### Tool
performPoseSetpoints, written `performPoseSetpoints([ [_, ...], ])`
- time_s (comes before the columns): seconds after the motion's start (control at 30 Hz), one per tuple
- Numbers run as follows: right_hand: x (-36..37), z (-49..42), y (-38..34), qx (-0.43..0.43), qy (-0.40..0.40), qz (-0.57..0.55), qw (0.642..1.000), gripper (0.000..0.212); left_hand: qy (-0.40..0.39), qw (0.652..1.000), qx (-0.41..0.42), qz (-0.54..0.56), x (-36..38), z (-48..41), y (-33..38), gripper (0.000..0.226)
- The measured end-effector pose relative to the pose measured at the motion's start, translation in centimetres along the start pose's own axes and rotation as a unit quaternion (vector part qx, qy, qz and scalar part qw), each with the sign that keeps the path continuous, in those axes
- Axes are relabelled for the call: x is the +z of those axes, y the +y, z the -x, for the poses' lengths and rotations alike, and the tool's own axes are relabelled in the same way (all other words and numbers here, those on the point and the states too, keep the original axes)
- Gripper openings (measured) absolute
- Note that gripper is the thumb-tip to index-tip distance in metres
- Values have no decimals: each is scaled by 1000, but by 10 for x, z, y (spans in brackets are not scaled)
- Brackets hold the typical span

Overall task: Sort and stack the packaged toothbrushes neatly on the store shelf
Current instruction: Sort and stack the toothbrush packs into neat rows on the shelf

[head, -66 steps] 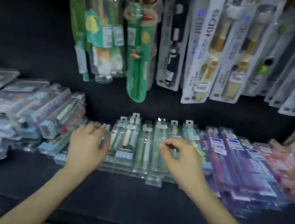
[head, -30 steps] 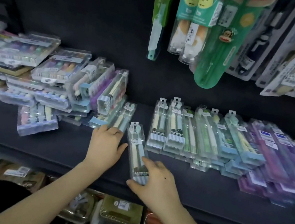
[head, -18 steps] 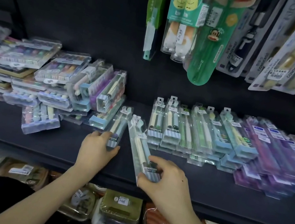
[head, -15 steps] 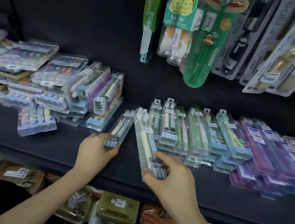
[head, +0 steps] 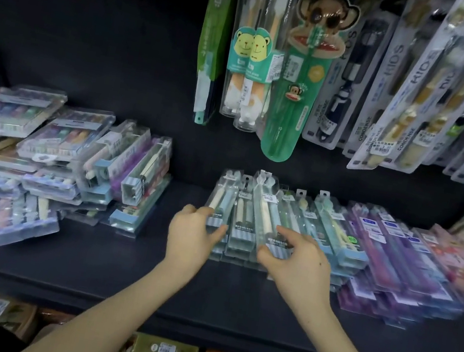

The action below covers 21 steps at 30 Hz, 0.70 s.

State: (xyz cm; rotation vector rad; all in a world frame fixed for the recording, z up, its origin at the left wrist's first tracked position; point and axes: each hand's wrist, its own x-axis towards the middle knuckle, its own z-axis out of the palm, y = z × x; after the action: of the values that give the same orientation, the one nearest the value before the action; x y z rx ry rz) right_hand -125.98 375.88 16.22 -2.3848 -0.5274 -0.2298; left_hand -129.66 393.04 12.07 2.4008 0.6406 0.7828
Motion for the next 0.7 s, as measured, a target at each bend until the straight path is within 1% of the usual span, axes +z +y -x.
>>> performPoseSetpoints([
  [0.1,6,-16,-1,13,-11,7,1000,54,-34,999,9,-10,11,-7,-2,48],
  [0.3,29,-42,-18,9,-5,25,1000,48,-88,993,50,62,10,-11,-18,43],
  [0.37,38,-47,-23,0,-25,65,998,47,-95,990,67,77,4,-12,-21,39],
  [0.43,44,-49,-24,-4,-65,97,993,54,-88,991,78,62,-4,-11,-25,36],
  [0.5,44,-50,-22,-7,-88,140,986,64,-37,995,91,22,-18,-10,-29,28],
  [0.57,42,-49,-21,-12,-83,171,982,69,63,990,114,-48,-37,-12,-39,19],
  [0.63,38,-43,-19,-18,-47,152,987,65,144,975,114,-124,-58,-17,-52,17],
  [0.7,35,-33,-16,-22,1,96,995,51,171,962,92,-190,-75,-22,-65,22],
])
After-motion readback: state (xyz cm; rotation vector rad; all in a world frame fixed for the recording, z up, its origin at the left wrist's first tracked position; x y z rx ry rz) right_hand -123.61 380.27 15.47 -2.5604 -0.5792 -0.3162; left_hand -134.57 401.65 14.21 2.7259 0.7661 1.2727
